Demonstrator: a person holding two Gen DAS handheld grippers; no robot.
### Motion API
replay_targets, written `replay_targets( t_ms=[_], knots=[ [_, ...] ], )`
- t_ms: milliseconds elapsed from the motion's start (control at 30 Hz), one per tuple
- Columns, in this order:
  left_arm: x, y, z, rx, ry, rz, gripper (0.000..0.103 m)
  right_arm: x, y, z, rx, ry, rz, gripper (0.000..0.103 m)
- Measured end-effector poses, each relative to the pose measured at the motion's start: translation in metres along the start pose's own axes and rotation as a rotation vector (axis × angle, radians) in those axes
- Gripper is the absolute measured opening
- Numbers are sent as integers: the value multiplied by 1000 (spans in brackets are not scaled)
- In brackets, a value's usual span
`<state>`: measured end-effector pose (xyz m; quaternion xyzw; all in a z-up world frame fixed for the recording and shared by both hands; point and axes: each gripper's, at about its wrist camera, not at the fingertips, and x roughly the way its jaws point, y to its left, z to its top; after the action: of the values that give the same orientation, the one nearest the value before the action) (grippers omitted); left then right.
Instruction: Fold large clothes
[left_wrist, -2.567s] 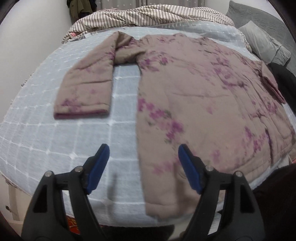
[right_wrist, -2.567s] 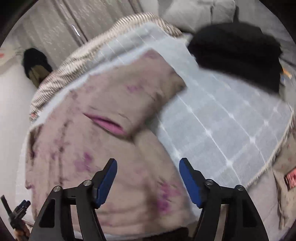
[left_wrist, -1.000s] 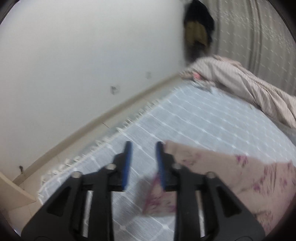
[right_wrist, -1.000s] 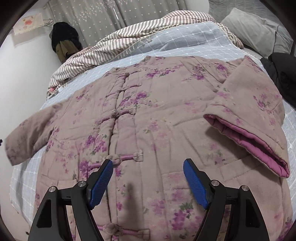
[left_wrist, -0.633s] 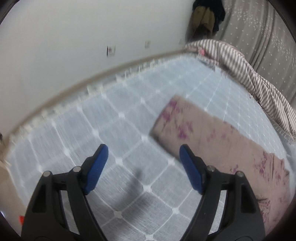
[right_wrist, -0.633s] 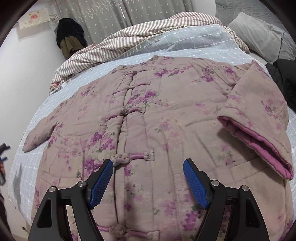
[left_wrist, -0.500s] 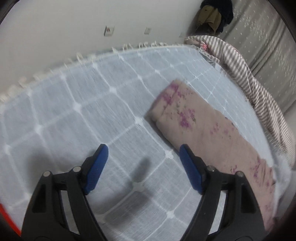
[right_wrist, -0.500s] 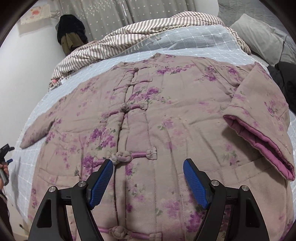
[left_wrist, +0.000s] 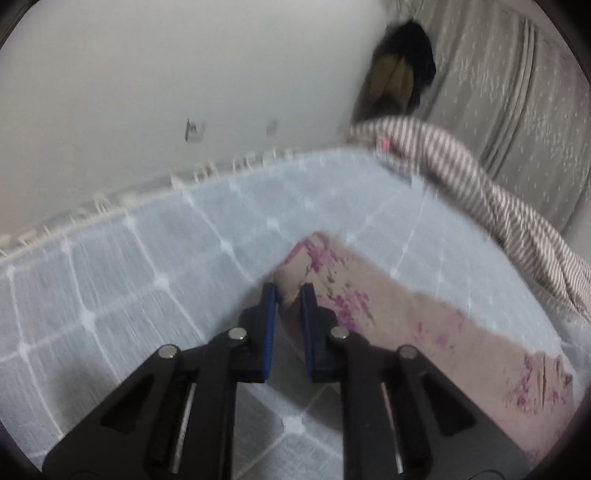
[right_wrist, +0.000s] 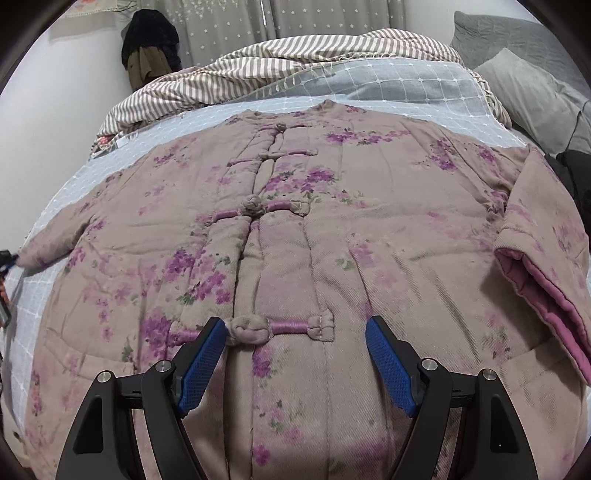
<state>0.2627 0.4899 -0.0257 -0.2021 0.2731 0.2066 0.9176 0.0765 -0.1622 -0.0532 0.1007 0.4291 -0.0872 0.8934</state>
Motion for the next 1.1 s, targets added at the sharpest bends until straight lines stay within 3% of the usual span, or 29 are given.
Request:
replay_targets(
  t_ms=[167, 233, 267, 300, 367, 467, 667, 867, 1033, 1100],
  knots=[
    [37, -13, -27, 128, 133, 201, 18, 2, 2, 2, -20, 0, -12, 79],
    [28, -15, -29, 123, 110, 212, 26, 0, 3, 3, -35, -4, -21, 79],
    [21, -16, -28, 117, 111, 212, 41, -2, 3, 3, -39, -9, -27, 79],
    [18, -16, -26, 114, 123, 200, 62, -6, 2, 3, -44, -17, -36, 79],
    [9, -15, -26, 109, 138, 165, 77, -12, 1, 3, -56, -38, -43, 79],
    [-14, -24, -30, 132, 133, 131, 82, -19, -3, 2, -67, -59, -80, 79],
    [-60, -61, -60, 211, 198, 63, 87, -43, -18, 1, -46, -120, -136, 79],
    [-120, -110, -109, 224, 323, -105, 91, -71, -36, -4, -67, -197, -261, 80],
    [-180, -175, -143, 368, 348, -218, 92, -84, -55, -8, -80, -221, -345, 80],
    [-205, -198, -159, 428, 343, -284, 98, -83, -63, -8, -75, -214, -362, 80]
  ],
)
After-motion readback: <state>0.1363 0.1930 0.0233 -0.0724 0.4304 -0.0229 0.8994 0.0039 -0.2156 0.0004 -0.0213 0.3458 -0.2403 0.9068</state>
